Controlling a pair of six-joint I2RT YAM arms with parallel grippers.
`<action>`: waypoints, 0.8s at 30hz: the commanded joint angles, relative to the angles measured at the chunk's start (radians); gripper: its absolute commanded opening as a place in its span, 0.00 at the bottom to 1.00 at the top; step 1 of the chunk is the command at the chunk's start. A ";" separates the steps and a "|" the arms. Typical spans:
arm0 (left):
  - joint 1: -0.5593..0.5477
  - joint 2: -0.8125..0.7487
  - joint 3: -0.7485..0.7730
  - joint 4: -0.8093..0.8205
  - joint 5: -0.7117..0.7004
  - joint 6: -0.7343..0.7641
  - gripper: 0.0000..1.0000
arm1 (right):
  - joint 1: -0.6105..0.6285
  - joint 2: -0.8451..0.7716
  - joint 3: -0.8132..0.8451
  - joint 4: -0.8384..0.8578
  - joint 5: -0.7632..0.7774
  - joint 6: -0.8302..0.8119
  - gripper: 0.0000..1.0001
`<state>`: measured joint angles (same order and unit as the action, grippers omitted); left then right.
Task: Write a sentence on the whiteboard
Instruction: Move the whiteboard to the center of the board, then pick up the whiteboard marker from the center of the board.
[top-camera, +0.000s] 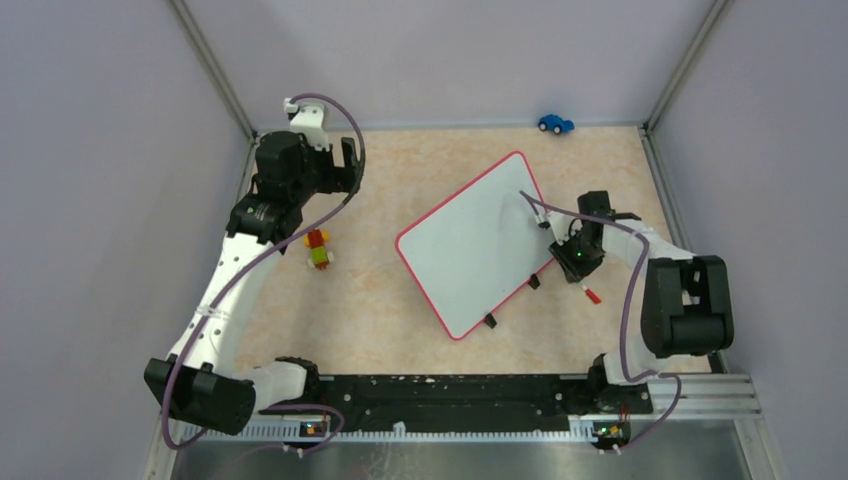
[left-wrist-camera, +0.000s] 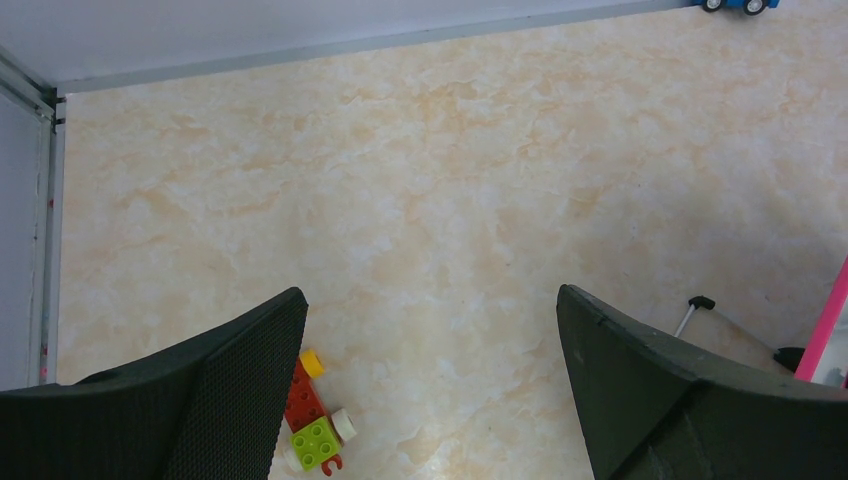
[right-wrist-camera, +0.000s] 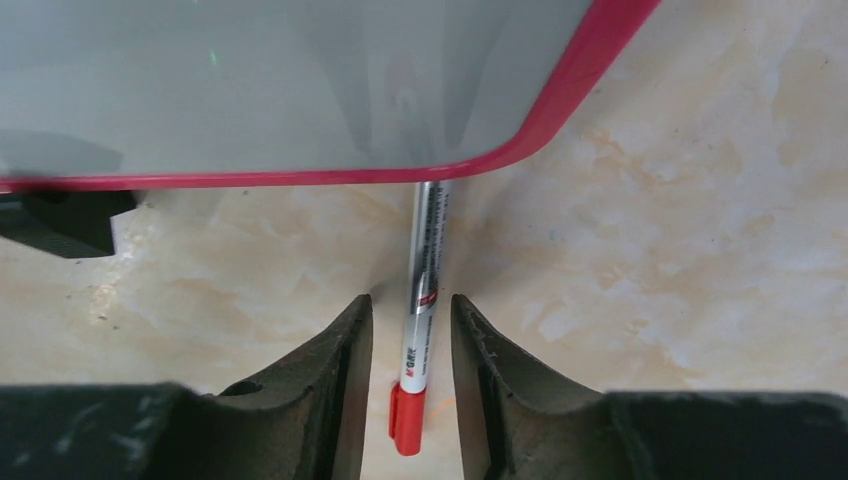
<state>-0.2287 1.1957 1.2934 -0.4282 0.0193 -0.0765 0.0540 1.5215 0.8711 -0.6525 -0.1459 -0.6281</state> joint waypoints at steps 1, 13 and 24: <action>0.006 -0.021 -0.010 0.029 0.007 0.000 0.99 | 0.011 0.050 0.026 0.060 0.064 -0.009 0.30; 0.006 0.007 0.033 -0.003 0.028 0.015 0.99 | -0.021 -0.031 0.090 -0.037 -0.020 0.056 0.00; 0.006 0.070 0.252 -0.057 0.124 0.026 0.99 | -0.037 -0.137 0.596 -0.150 -0.340 0.320 0.00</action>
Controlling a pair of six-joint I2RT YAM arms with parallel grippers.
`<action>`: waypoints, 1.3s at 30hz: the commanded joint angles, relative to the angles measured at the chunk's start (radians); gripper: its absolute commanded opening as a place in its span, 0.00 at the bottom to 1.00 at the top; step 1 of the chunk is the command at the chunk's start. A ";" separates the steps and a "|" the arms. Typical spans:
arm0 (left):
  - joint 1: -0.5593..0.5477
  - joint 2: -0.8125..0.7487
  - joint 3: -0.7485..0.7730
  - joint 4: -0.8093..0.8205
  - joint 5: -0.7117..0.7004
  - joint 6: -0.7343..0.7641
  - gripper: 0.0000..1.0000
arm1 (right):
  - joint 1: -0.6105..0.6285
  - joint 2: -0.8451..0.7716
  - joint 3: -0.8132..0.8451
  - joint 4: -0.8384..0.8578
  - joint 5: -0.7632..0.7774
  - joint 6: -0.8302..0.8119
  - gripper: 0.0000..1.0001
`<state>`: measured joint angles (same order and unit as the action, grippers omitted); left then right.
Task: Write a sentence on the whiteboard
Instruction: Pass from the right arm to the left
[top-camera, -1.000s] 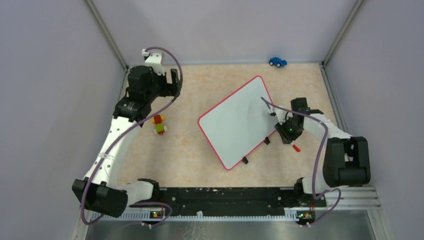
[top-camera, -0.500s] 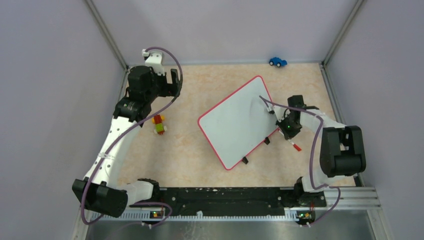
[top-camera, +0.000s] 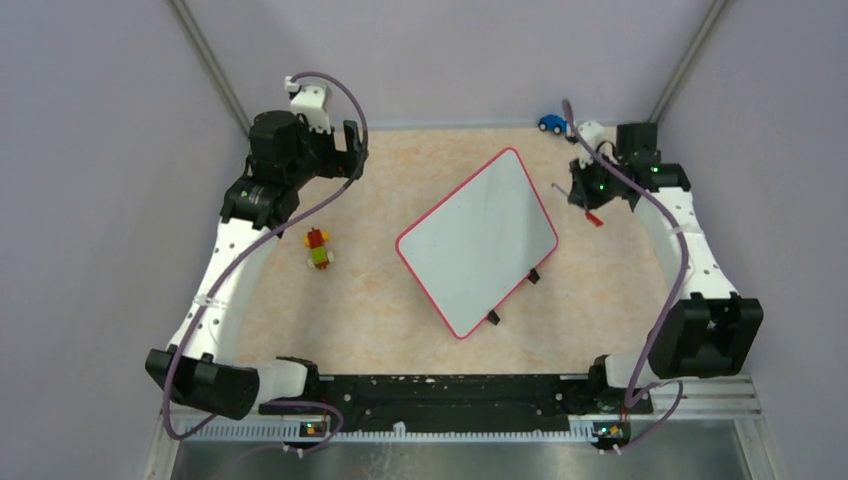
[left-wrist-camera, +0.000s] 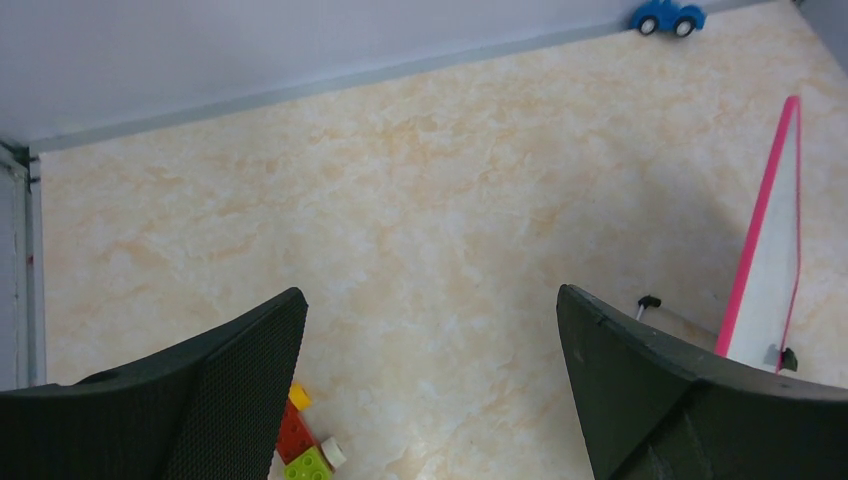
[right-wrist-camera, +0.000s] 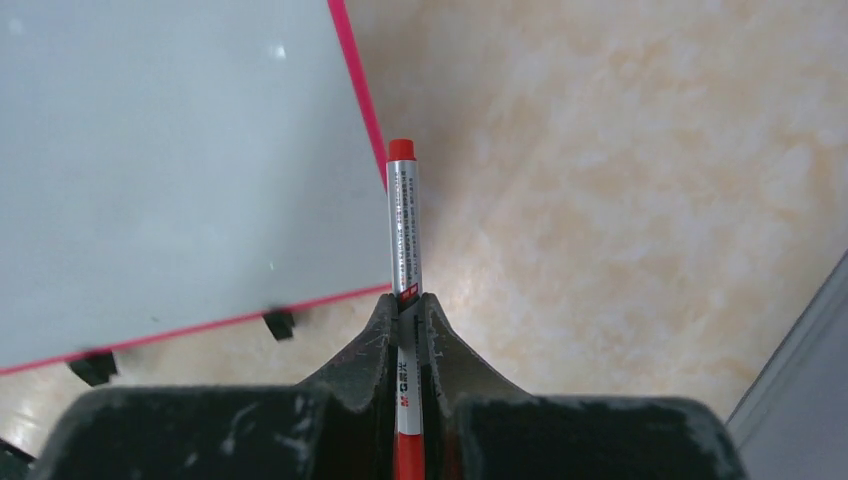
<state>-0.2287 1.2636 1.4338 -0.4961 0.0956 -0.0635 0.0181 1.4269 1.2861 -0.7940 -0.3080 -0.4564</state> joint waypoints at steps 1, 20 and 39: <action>0.006 0.005 0.130 0.010 0.061 0.015 0.99 | -0.001 -0.042 0.222 0.003 -0.216 0.185 0.00; -0.119 0.134 0.159 0.332 0.704 -0.351 0.99 | 0.170 -0.118 0.290 0.602 -0.292 1.037 0.00; -0.382 0.409 0.377 0.444 0.434 -0.465 0.88 | 0.358 -0.023 0.410 0.558 0.072 1.144 0.00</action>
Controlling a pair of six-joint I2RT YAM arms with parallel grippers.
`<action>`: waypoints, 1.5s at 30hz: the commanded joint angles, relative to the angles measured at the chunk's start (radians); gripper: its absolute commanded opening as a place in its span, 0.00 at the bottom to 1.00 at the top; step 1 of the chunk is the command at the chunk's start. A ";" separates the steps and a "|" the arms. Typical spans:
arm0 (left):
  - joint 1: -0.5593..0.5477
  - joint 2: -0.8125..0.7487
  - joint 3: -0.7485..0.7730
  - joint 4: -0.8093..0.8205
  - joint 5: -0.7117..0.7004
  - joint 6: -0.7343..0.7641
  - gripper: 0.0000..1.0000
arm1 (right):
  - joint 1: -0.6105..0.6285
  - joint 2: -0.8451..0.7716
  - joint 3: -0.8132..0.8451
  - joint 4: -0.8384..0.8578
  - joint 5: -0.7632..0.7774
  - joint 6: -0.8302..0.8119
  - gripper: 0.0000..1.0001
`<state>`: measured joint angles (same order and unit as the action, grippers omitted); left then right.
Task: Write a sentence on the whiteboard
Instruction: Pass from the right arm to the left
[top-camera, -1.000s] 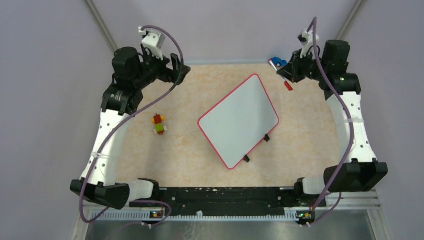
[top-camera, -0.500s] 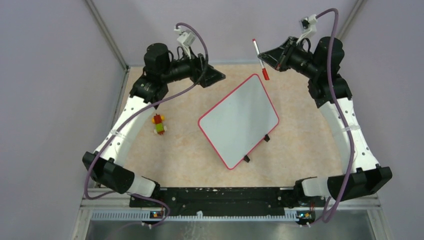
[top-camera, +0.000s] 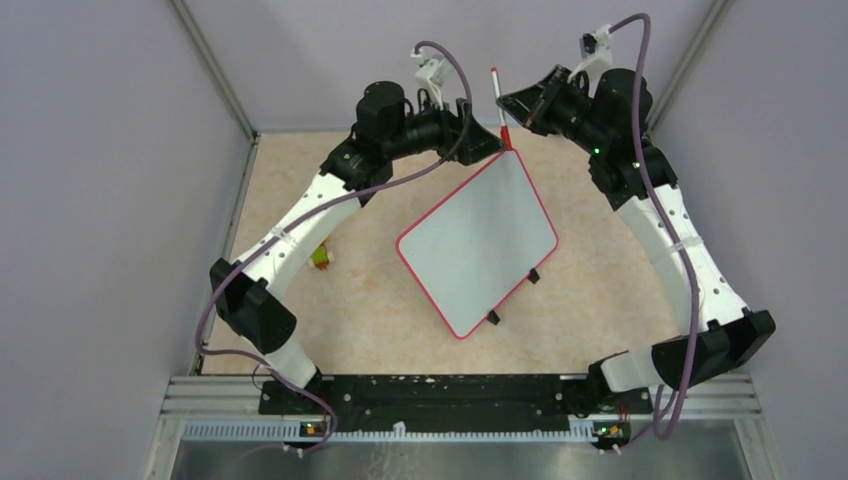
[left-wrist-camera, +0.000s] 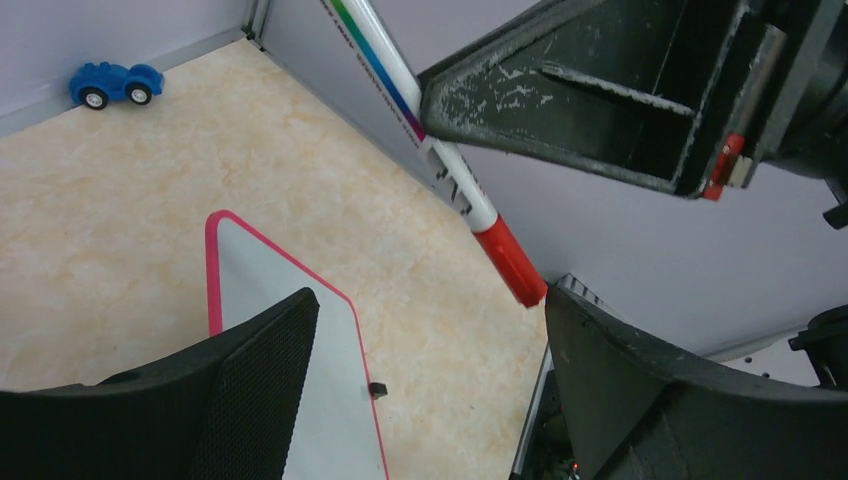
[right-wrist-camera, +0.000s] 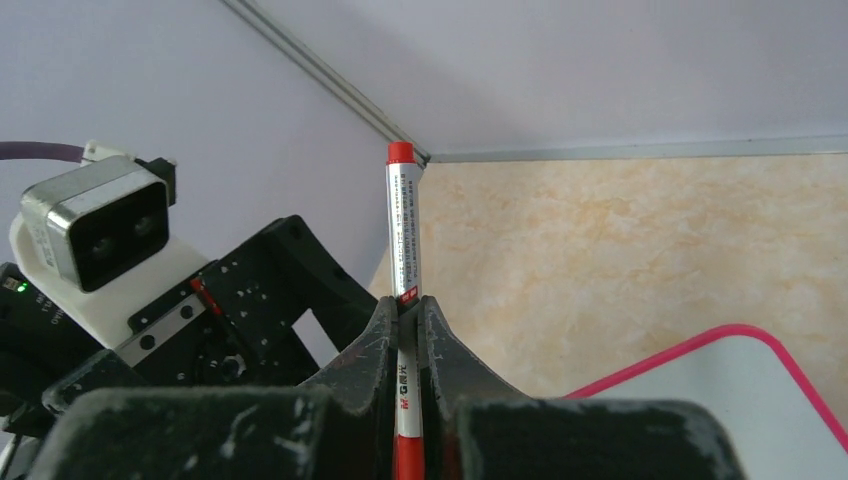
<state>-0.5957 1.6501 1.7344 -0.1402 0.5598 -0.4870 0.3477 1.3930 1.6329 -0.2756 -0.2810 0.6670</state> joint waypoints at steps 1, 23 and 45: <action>-0.018 0.031 0.084 0.094 -0.026 -0.050 0.86 | 0.032 0.015 0.066 0.043 0.046 0.025 0.00; 0.065 0.009 0.066 0.039 0.072 0.027 0.00 | 0.032 -0.018 0.073 0.065 -0.143 -0.224 0.54; 0.072 -0.215 0.037 -0.660 -0.011 0.982 0.00 | -0.096 -0.088 0.033 -0.492 -0.698 -0.606 0.72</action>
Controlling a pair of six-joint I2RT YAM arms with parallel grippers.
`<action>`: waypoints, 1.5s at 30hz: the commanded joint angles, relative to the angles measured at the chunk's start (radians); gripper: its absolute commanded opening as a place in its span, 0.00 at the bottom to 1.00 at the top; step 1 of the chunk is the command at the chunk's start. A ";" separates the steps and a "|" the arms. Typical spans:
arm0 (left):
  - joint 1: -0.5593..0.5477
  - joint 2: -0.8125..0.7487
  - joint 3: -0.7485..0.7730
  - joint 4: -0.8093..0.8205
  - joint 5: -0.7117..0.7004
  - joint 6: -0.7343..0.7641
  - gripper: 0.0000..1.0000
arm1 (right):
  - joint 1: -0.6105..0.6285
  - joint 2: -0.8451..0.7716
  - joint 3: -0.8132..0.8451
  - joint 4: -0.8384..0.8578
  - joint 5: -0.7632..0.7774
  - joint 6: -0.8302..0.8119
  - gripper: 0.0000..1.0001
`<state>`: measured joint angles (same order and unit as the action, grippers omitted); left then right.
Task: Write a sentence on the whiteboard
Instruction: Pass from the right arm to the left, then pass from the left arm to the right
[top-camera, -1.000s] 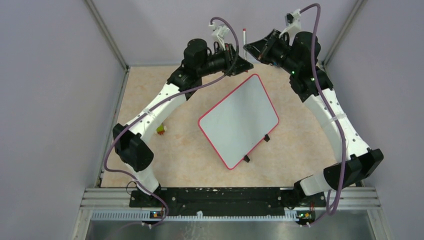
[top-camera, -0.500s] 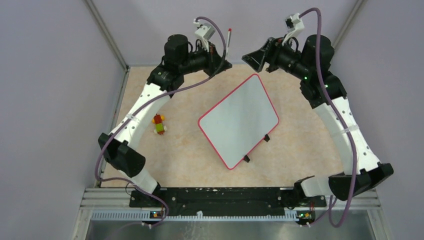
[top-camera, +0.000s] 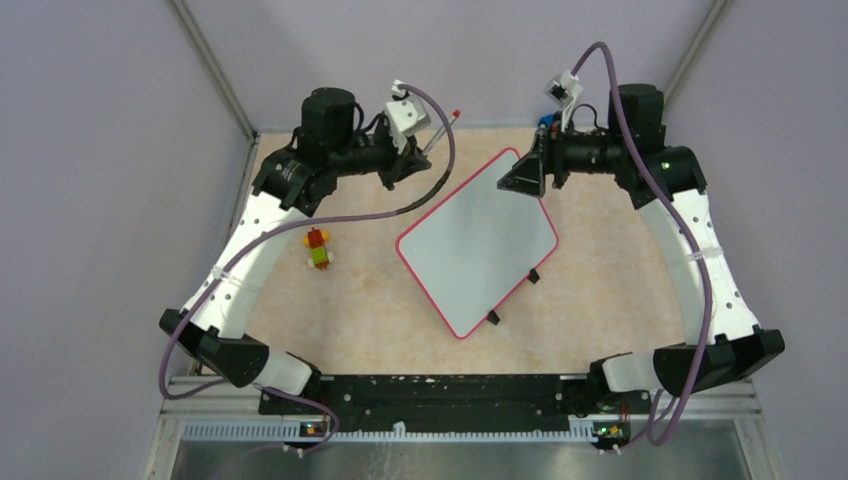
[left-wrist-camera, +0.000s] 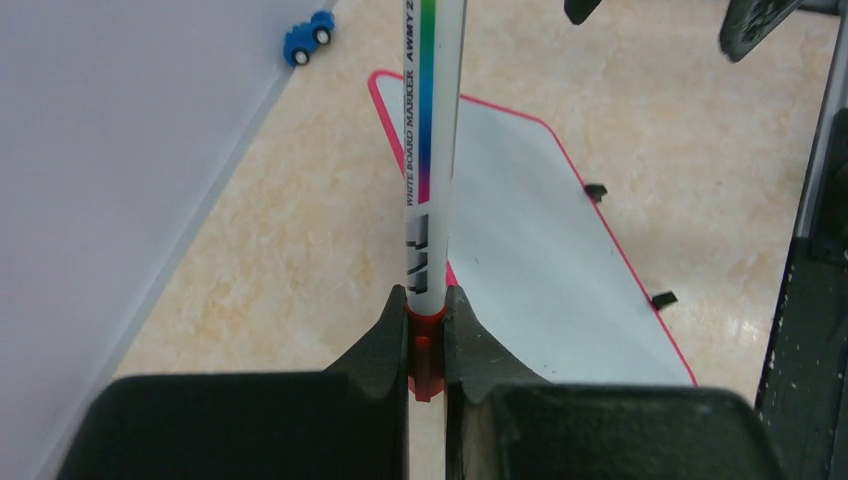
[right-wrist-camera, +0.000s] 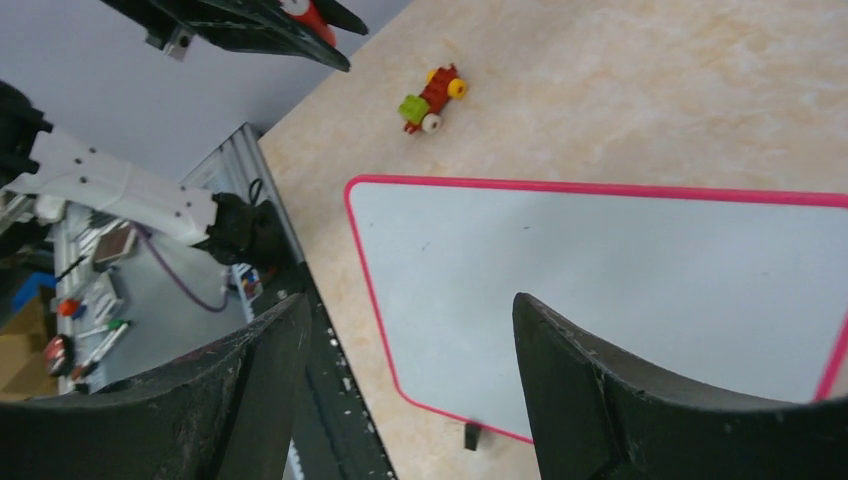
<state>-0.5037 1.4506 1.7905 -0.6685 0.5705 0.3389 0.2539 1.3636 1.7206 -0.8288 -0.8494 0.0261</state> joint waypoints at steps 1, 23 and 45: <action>-0.028 -0.018 -0.021 -0.142 -0.026 0.167 0.00 | 0.000 -0.069 -0.079 0.120 -0.144 0.067 0.72; -0.250 0.126 0.120 -0.341 -0.257 0.257 0.00 | 0.143 -0.037 -0.139 0.214 -0.009 0.197 0.50; -0.341 0.171 0.128 -0.338 -0.388 0.324 0.00 | 0.212 0.030 -0.165 0.096 0.067 0.098 0.18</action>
<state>-0.8371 1.6218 1.8832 -1.0180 0.2066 0.6418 0.4461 1.3842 1.5578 -0.7101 -0.7891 0.1570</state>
